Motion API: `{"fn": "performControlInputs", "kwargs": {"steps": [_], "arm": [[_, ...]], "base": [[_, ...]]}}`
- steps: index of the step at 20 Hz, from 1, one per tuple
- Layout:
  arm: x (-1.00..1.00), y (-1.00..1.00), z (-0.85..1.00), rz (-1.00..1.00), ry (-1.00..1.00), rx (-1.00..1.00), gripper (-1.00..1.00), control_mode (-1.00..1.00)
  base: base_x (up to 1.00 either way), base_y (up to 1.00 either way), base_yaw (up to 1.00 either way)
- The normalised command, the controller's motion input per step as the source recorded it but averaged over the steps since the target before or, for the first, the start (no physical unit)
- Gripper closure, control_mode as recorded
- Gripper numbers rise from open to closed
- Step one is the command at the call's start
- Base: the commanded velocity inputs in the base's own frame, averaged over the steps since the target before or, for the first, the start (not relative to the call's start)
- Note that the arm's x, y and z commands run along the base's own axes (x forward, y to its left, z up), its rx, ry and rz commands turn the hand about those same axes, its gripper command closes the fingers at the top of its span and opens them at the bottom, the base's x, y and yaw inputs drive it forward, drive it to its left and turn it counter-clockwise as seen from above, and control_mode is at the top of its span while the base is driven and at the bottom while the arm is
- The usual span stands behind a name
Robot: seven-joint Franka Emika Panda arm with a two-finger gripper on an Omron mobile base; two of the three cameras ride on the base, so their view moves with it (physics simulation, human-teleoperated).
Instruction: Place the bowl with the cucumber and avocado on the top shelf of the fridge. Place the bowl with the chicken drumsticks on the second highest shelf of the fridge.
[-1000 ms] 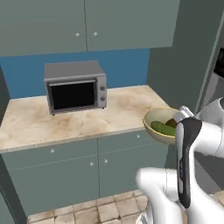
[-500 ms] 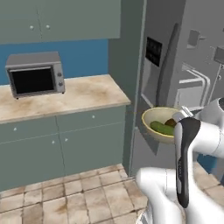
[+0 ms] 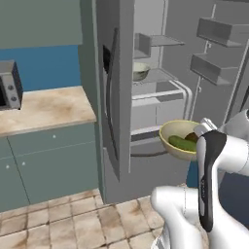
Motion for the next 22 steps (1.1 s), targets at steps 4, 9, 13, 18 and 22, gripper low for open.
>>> {"fn": "performControlInputs", "kwargs": {"steps": [4, 9, 13, 18, 22], "arm": [[0.0, 0.0, 0.0, 0.0, 0.0, 0.0, 1.0, 1.0], [0.0, 0.0, 0.0, 0.0, 0.0, 0.0, 1.0, 1.0], [0.0, 0.0, 0.0, 0.0, 0.0, 0.0, 1.0, 1.0], [0.0, 0.0, 0.0, 0.0, 0.0, 0.0, 1.0, 1.0], [0.0, 0.0, 0.0, 0.0, 0.0, 0.0, 1.0, 1.0]], "base": [[1.0, -0.36, 0.06], [0.92, -0.12, 0.12], [0.64, -0.49, 0.13], [0.43, -0.63, 0.19], [0.8, -0.03, 0.06]]}}
